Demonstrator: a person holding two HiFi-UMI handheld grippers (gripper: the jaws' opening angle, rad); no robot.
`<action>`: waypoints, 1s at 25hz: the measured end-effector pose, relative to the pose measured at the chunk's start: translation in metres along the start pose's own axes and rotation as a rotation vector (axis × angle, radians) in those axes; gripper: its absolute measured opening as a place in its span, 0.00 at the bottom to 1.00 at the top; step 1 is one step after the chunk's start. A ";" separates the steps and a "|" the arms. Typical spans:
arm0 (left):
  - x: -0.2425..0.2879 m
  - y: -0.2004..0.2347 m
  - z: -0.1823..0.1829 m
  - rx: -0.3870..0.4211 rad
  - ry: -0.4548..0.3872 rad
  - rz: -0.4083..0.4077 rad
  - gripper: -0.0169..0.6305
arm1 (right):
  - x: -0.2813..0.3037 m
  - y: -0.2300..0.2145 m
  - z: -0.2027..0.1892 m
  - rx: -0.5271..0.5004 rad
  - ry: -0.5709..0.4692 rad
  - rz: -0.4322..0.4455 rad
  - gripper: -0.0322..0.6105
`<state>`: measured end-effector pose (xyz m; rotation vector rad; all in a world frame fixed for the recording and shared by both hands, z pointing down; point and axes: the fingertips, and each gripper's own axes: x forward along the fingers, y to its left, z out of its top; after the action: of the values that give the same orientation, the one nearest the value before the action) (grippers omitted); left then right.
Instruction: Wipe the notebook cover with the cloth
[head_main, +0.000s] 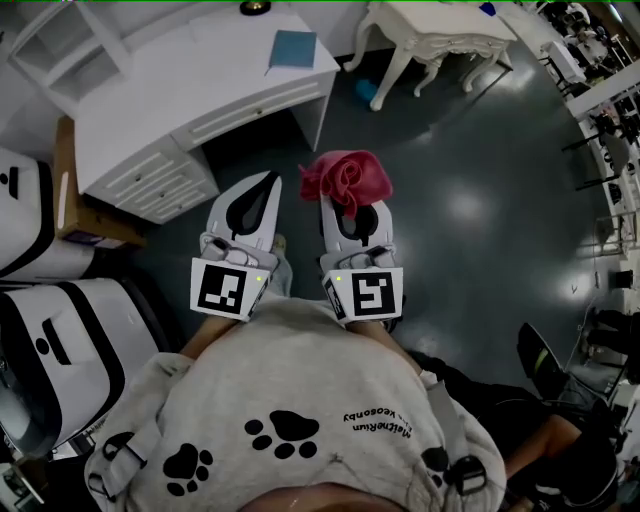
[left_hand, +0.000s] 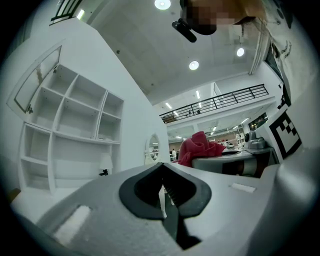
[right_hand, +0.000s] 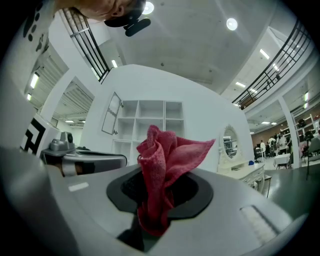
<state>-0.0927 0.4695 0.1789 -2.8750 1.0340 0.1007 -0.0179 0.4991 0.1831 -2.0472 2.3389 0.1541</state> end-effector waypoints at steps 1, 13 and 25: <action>0.008 0.008 -0.002 -0.001 0.002 0.001 0.03 | 0.010 -0.002 -0.002 0.001 0.003 0.003 0.20; 0.093 0.085 -0.016 -0.009 0.002 -0.041 0.02 | 0.116 -0.031 -0.020 -0.002 0.028 -0.033 0.20; 0.153 0.118 -0.037 -0.024 0.012 -0.134 0.03 | 0.174 -0.058 -0.036 -0.003 0.043 -0.113 0.20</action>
<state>-0.0492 0.2779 0.1947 -2.9603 0.8438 0.0878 0.0172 0.3163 0.2005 -2.1983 2.2399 0.1116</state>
